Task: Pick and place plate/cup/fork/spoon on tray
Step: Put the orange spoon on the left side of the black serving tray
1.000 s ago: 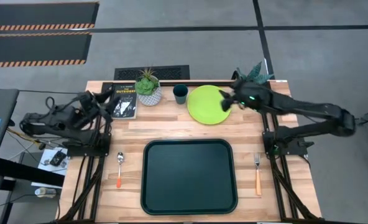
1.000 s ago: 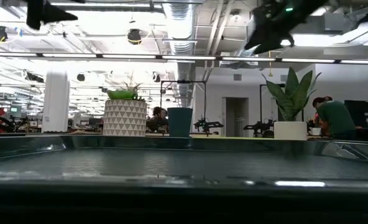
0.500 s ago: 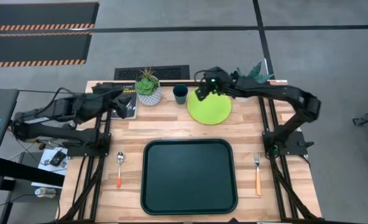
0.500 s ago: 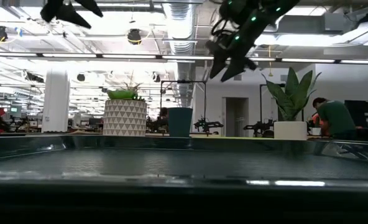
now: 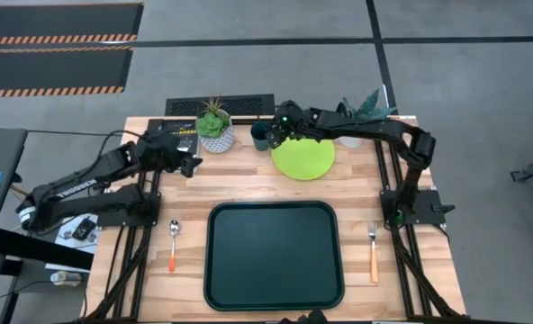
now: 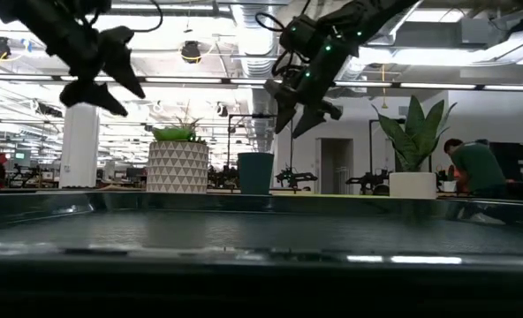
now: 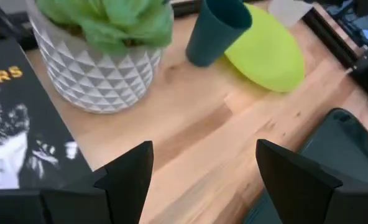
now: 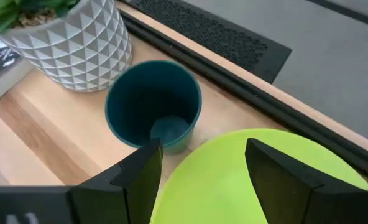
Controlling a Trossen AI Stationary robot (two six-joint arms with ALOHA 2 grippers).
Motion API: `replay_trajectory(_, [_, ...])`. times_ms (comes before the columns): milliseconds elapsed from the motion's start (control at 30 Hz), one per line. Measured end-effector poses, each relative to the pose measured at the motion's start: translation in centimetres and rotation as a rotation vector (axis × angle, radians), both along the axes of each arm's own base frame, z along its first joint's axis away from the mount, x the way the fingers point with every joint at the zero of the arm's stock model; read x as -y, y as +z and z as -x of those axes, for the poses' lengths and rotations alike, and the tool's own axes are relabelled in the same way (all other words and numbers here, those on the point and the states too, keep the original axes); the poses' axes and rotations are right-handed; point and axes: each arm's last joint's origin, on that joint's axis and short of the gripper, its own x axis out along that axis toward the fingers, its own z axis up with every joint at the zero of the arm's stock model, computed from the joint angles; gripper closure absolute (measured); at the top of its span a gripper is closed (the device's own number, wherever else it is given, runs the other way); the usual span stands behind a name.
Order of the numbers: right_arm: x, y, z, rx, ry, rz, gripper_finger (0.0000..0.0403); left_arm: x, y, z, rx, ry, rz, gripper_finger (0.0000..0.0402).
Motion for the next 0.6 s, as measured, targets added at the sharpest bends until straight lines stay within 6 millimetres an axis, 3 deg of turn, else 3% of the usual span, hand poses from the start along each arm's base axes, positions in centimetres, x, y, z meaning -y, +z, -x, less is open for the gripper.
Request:
replay_trajectory(100, [-0.4,0.7,0.0,0.003,0.047,-0.054,0.0148,0.5,-0.7,0.5,-0.065,-0.072,0.097,0.0129])
replay_trajectory(267, [-2.4,2.6,0.7,0.005,0.106,-0.065,0.0148,2.8,0.0,1.7,-0.178,-0.254,0.338,0.0129])
replay_trajectory(400, [-3.9,3.9,1.8,-0.029,0.134,-0.072,0.0148,4.7,-0.3,2.9,-0.288,-0.233,0.473,0.0130])
replay_trajectory(600, [-6.7,3.9,2.3,-0.130,0.192,-0.116,0.0148,6.7,0.1,3.1,-0.254,-0.144,0.482,0.0134])
